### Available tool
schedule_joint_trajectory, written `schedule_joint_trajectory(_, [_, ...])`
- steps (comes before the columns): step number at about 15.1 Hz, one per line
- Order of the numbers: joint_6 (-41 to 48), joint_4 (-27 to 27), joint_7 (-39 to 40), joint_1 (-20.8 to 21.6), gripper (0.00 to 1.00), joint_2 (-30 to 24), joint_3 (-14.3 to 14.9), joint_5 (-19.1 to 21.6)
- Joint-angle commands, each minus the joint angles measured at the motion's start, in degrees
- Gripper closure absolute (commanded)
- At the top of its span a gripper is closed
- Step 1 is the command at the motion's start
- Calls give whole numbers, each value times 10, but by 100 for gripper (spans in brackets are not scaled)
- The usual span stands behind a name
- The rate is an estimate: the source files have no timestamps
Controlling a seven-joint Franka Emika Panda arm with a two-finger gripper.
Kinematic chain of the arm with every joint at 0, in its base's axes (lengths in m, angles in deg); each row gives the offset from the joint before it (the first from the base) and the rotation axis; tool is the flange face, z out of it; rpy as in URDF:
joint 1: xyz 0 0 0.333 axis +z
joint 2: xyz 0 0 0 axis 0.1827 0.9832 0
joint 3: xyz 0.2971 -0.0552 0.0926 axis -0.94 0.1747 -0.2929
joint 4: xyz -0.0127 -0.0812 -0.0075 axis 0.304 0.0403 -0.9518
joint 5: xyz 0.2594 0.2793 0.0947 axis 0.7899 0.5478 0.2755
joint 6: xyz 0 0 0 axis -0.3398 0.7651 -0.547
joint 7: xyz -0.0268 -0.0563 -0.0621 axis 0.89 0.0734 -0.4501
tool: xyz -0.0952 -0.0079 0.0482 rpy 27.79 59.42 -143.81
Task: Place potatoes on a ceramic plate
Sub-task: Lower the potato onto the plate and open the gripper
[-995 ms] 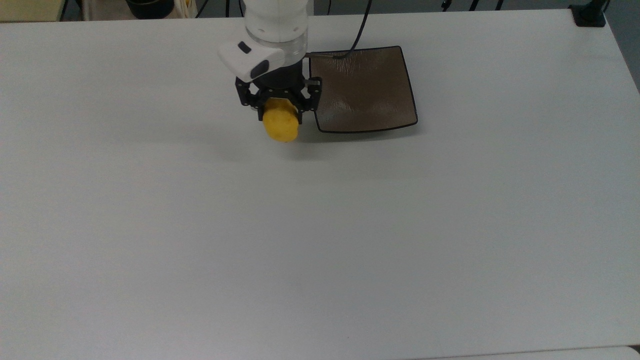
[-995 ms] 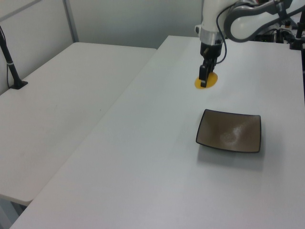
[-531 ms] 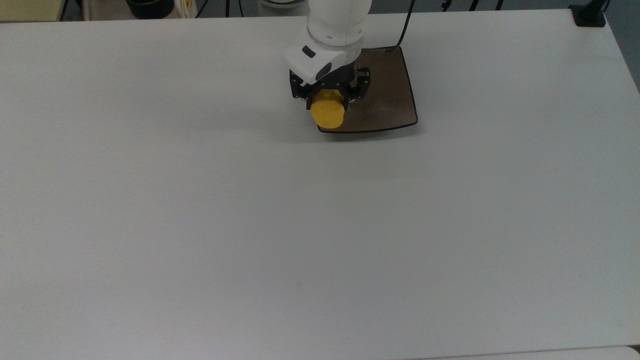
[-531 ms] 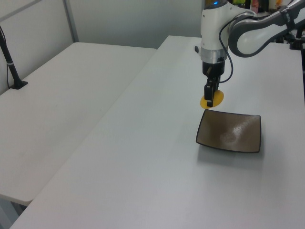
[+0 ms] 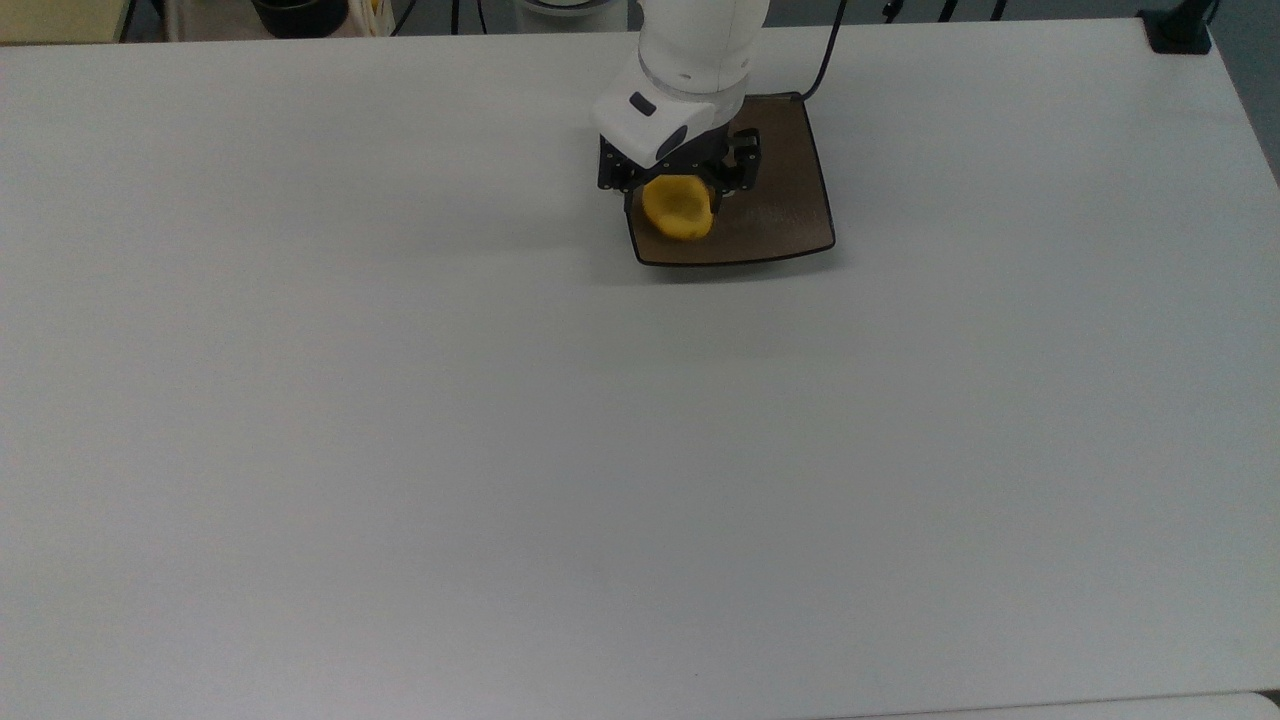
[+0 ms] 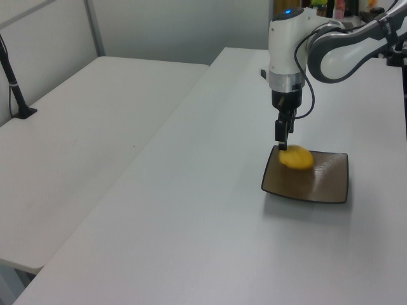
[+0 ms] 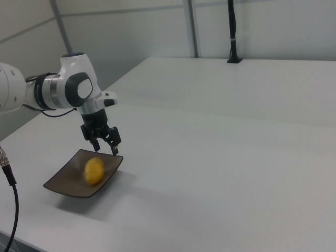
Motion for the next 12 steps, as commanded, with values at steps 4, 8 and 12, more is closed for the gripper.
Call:
schedule_joint_trajectory(4, [10, 7, -11, -1, 9, -18, 2, -1])
schedule_joint_trajectory(8, [31, 6, -5, -10, 5, -19, 3, -1])
schedule_joint_trajectory(12, [70, -4, 20, -20, 2, -29, 5, -1])
